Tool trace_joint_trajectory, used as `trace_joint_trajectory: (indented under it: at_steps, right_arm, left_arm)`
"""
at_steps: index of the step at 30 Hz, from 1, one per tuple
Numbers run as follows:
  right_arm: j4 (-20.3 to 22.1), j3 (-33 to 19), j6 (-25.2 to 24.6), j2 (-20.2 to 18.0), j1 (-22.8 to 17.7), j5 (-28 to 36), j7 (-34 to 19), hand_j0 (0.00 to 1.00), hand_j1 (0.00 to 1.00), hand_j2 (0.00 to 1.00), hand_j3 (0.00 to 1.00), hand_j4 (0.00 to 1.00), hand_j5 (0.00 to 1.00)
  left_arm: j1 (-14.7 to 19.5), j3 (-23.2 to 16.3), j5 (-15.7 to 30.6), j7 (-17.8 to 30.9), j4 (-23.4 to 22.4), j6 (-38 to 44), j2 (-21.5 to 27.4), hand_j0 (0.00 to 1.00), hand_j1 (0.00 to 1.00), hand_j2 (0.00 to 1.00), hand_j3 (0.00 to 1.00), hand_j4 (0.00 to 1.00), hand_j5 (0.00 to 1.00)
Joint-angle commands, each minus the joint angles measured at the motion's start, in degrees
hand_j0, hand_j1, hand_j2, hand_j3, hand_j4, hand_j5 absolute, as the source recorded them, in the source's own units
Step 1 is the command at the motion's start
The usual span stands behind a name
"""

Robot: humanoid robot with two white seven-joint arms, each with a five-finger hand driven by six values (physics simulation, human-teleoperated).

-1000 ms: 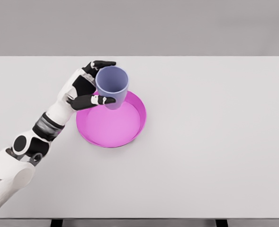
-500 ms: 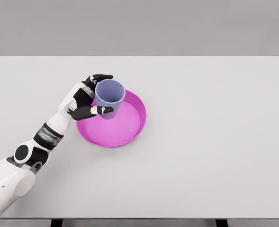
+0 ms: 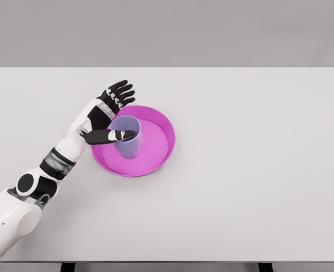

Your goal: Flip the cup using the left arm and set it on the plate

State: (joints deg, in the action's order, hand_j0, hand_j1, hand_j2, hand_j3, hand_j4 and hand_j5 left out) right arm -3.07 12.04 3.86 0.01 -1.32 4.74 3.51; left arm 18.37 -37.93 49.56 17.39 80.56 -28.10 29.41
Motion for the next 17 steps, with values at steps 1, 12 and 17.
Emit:
trace_joint_trajectory:
  at_steps: [1,12,17]
  right_arm:
    - [-0.01,0.0,0.0,-0.01,0.0,0.01,0.0,1.0,1.0,1.0,1.0,1.0,1.0]
    - [-0.01,0.0,0.0,-0.01,0.0,0.01,0.01,1.0,1.0,1.0,1.0,1.0,1.0]
    - [-0.01,0.0,0.0,-0.01,0.0,0.01,0.01,1.0,1.0,1.0,1.0,1.0,1.0]
  left_arm:
    - [0.0,0.23,0.18,0.01,0.04,-0.02,0.39,1.0,1.0,1.0,1.0,1.0,1.0]
    - [3.87,5.41,-16.05,0.18,5.4,-1.77,23.5,1.0,1.0,1.0,1.0,1.0,1.0]
    - [3.6,5.68,-27.67,-0.34,4.26,-6.9,28.69,1.0,1.0,1.0,1.0,1.0,1.0]
